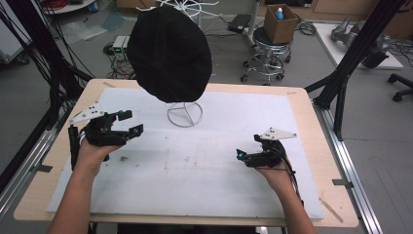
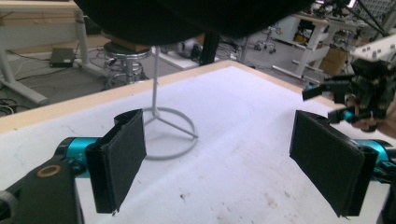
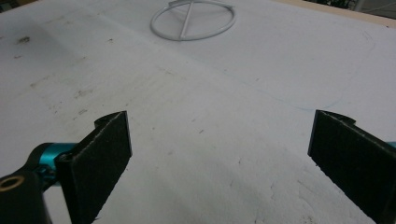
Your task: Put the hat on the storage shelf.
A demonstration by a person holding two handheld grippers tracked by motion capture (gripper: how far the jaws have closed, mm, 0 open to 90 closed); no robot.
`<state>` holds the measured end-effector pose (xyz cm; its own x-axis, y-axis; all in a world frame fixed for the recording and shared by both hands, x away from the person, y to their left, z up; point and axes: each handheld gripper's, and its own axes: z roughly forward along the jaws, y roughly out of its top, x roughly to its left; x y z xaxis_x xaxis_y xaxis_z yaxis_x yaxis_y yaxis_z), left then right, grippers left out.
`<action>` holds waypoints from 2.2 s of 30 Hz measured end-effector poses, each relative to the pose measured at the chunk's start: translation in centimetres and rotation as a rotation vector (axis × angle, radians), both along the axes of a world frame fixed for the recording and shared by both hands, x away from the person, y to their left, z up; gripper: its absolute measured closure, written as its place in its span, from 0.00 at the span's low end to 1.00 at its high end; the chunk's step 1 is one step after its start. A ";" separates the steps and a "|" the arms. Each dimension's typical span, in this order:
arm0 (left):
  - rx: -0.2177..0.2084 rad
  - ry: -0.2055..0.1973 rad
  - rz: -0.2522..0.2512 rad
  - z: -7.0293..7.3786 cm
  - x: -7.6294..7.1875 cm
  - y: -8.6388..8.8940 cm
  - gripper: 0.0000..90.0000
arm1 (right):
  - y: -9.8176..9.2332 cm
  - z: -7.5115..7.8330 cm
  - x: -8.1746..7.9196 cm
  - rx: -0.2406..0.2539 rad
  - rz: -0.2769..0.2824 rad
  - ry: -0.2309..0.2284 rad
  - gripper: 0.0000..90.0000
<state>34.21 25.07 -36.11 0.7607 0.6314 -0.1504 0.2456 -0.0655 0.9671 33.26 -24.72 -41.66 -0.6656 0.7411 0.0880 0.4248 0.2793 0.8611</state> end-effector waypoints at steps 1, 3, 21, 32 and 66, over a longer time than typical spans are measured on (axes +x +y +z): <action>0.013 0.002 0.001 -0.3 0.0 -0.1 0.21 | 0.0 0.0 0.0 -0.006 -0.001 -0.001 0.06; 0.024 0.013 0.003 -1.0 -0.1 -0.3 0.20 | -0.1 0.0 0.0 -0.005 -0.002 0.004 0.06; 0.078 0.099 0.025 -6.0 -0.3 -0.7 0.17 | -0.8 -0.4 0.3 -0.006 -0.015 0.028 0.06; 0.055 0.085 0.034 -6.3 0.2 -1.1 0.16 | -1.8 -0.5 -0.1 0.006 -0.050 0.013 0.06; 0.063 0.104 0.023 -6.2 -0.1 -1.1 0.16 | -0.9 -0.8 0.1 -0.009 -0.032 0.021 0.06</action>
